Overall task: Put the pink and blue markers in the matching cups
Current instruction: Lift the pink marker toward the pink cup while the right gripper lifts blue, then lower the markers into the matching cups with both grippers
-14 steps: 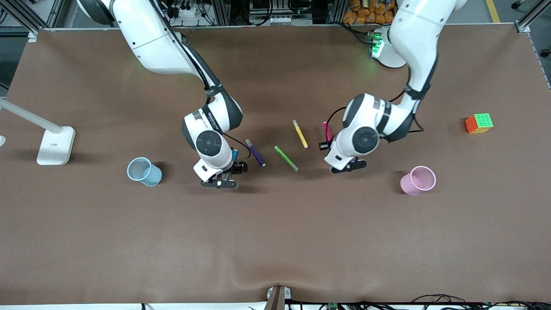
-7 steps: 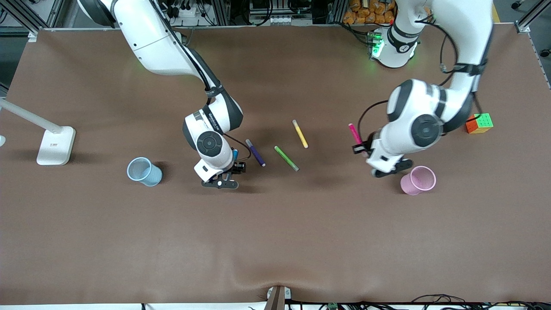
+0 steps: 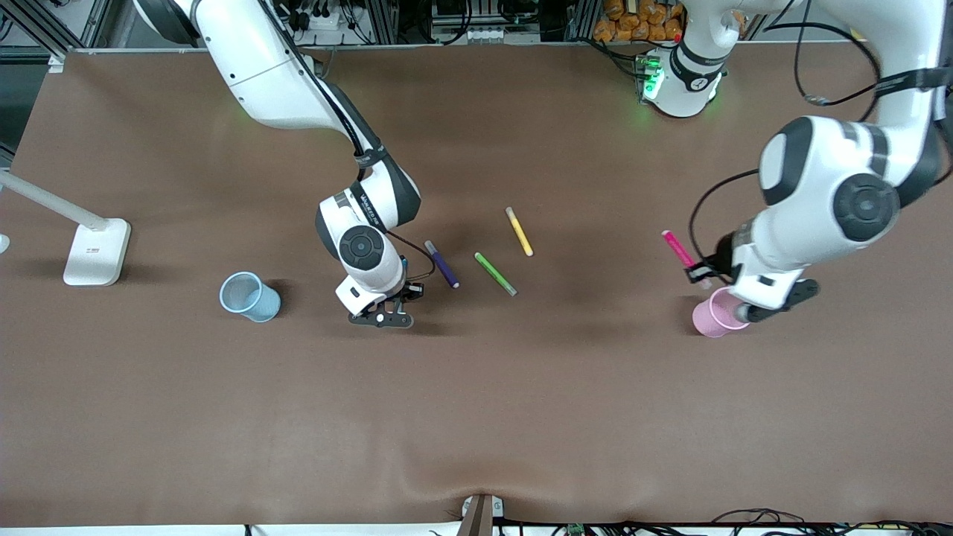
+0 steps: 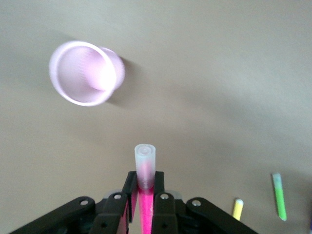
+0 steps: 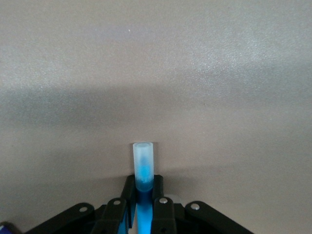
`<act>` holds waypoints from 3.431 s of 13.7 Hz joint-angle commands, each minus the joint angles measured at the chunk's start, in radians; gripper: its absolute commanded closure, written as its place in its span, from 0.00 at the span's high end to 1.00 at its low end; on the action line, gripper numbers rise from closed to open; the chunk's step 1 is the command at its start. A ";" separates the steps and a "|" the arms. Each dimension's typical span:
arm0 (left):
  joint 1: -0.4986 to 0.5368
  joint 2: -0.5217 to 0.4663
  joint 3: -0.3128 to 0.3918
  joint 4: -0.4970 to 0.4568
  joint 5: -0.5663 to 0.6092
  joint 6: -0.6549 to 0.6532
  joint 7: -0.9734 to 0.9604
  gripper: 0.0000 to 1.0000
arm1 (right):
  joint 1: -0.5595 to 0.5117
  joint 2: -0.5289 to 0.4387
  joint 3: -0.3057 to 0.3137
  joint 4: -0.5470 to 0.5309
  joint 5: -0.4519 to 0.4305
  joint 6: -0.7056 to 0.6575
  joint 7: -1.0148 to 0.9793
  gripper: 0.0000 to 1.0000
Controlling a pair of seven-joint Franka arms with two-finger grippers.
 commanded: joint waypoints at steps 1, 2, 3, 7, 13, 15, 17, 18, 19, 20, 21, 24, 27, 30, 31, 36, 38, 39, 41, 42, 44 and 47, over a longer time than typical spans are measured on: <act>0.057 -0.001 -0.007 0.046 0.056 -0.056 -0.043 0.00 | -0.010 -0.003 0.001 0.009 0.003 -0.002 -0.052 0.00; 0.077 0.010 -0.009 0.072 0.082 -0.053 -0.043 0.00 | -0.010 -0.017 0.001 0.010 0.003 -0.005 -0.082 0.00; 0.088 0.022 -0.009 0.092 0.099 -0.053 -0.052 0.00 | -0.010 -0.037 0.001 0.010 0.003 -0.005 -0.108 0.00; 0.092 0.057 -0.009 0.109 0.211 -0.033 -0.218 0.00 | -0.013 -0.085 0.000 0.021 0.003 -0.023 -0.231 0.00; 0.088 0.128 -0.009 0.129 0.342 0.064 -0.318 0.00 | -0.051 -0.160 -0.002 0.096 0.003 -0.198 -0.391 0.00; 0.083 0.145 -0.010 0.128 0.403 0.088 -0.347 0.00 | -0.073 -0.187 -0.002 0.099 0.003 -0.238 -0.464 0.00; 0.075 0.168 -0.012 0.126 0.475 0.101 -0.397 0.00 | -0.093 -0.215 -0.002 0.099 0.003 -0.273 -0.533 0.00; 0.074 0.172 -0.016 0.119 0.519 0.107 -0.439 0.00 | -0.100 -0.229 -0.002 0.102 0.004 -0.293 -0.564 0.00; 0.071 0.187 -0.020 0.117 0.540 0.107 -0.474 0.00 | -0.110 -0.241 -0.002 0.107 0.004 -0.311 -0.595 0.00; 0.062 0.195 -0.021 0.114 0.541 0.107 -0.509 0.00 | -0.119 -0.249 -0.002 0.115 0.003 -0.336 -0.628 0.00; 0.054 0.210 -0.020 0.114 0.543 0.107 -0.543 0.00 | -0.131 -0.257 -0.002 0.118 0.003 -0.354 -0.667 0.00; 0.045 0.241 -0.020 0.114 0.576 0.107 -0.634 0.00 | -0.165 -0.295 -0.003 0.119 0.003 -0.408 -0.760 0.00; 0.031 0.266 -0.020 0.114 0.624 0.107 -0.707 0.00 | -0.197 -0.341 -0.003 0.116 0.004 -0.482 -0.846 0.00; 0.010 0.292 -0.021 0.114 0.626 0.099 -0.760 0.00 | -0.241 -0.387 -0.003 0.109 0.004 -0.540 -0.947 0.00; -0.004 0.312 -0.020 0.115 0.626 0.098 -0.783 0.00 | -0.257 -0.402 -0.003 0.106 0.004 -0.555 -0.987 0.00; -0.014 0.336 -0.020 0.114 0.661 0.098 -0.813 0.00 | -0.335 -0.459 -0.003 0.063 0.006 -0.562 -1.156 0.00; -0.012 0.335 -0.020 0.118 0.661 0.098 -0.801 0.48 | -0.364 -0.468 -0.003 0.058 0.006 -0.563 -1.236 0.00; -0.012 0.332 -0.020 0.121 0.661 0.096 -0.792 0.66 | -0.376 -0.470 -0.003 0.058 0.006 -0.562 -1.282 0.00; -0.012 0.327 -0.020 0.125 0.661 0.093 -0.774 1.00 | -0.398 -0.470 -0.002 0.058 0.006 -0.562 -1.369 0.00; -0.012 0.324 -0.020 0.129 0.659 0.092 -0.755 1.00 | -0.412 -0.470 -0.002 0.056 0.007 -0.562 -1.417 0.00; -0.012 0.310 -0.023 0.132 0.641 0.092 -0.734 1.00 | -0.442 -0.470 -0.003 0.021 0.059 -0.556 -1.523 0.00; -0.010 0.297 -0.039 0.172 0.600 0.043 -0.699 1.00 | -0.462 -0.467 -0.003 0.001 0.121 -0.548 -1.638 0.00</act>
